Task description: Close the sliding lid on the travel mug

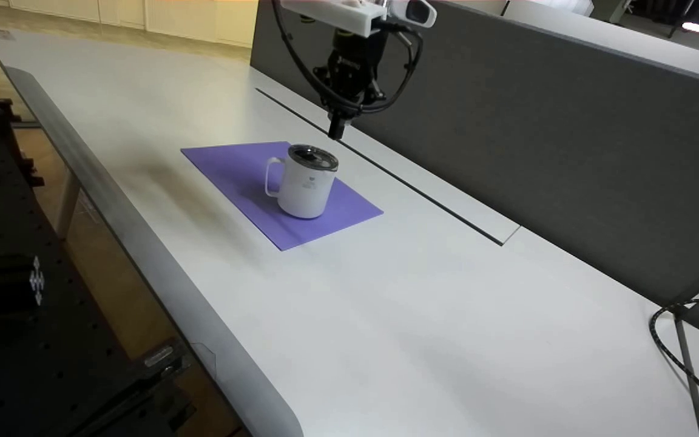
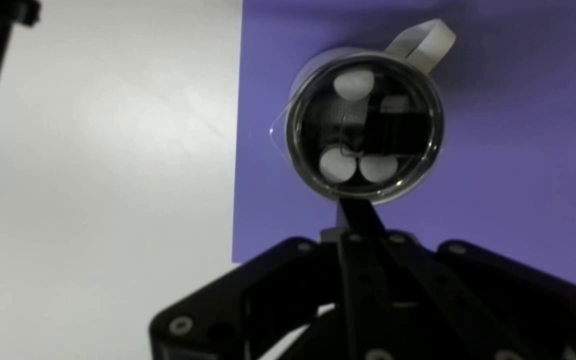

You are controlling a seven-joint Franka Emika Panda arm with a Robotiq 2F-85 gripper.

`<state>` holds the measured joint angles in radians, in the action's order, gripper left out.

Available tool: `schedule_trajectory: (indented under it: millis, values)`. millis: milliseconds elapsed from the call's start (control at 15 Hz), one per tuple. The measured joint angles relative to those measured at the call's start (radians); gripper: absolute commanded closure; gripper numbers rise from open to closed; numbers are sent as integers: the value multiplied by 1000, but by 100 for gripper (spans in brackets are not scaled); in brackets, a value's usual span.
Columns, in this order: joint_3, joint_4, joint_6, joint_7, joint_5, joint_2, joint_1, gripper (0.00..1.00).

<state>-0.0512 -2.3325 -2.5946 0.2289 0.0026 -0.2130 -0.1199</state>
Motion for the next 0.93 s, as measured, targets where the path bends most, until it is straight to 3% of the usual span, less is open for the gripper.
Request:
schedule_trajectory:
  millis: [667, 800, 933]
  values:
    - [-11, 115, 261, 90, 76, 65, -24, 7]
    - [-13, 124, 281, 92, 76, 65, -24, 0]
    - [-14, 131, 296, 94, 76, 65, -24, 0]
